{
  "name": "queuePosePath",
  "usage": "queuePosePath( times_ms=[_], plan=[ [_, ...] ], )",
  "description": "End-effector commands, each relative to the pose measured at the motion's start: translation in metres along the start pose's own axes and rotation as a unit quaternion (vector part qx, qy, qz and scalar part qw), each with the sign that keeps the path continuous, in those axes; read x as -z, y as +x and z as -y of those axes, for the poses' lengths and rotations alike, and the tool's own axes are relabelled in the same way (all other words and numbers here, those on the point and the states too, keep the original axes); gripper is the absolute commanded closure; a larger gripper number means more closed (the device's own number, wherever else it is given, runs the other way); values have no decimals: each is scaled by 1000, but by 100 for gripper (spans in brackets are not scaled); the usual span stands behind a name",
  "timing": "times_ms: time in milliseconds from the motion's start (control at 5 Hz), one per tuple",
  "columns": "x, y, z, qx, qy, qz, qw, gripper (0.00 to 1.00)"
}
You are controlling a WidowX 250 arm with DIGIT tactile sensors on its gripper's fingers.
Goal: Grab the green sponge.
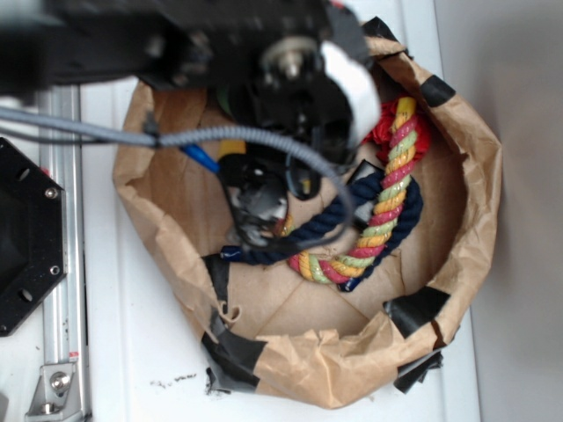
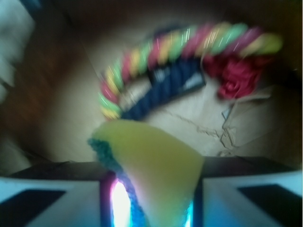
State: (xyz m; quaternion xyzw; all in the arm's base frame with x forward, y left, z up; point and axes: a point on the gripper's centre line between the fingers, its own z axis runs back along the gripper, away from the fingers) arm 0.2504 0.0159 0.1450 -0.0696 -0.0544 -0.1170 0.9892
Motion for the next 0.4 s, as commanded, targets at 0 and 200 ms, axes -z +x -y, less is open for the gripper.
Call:
queuePosePath(
  times_ms=[0,200],
  plan=[
    [-58,27,29,-71,23,24,997,100],
    [-50,26,27,-78,26,20,996,100]
  ],
)
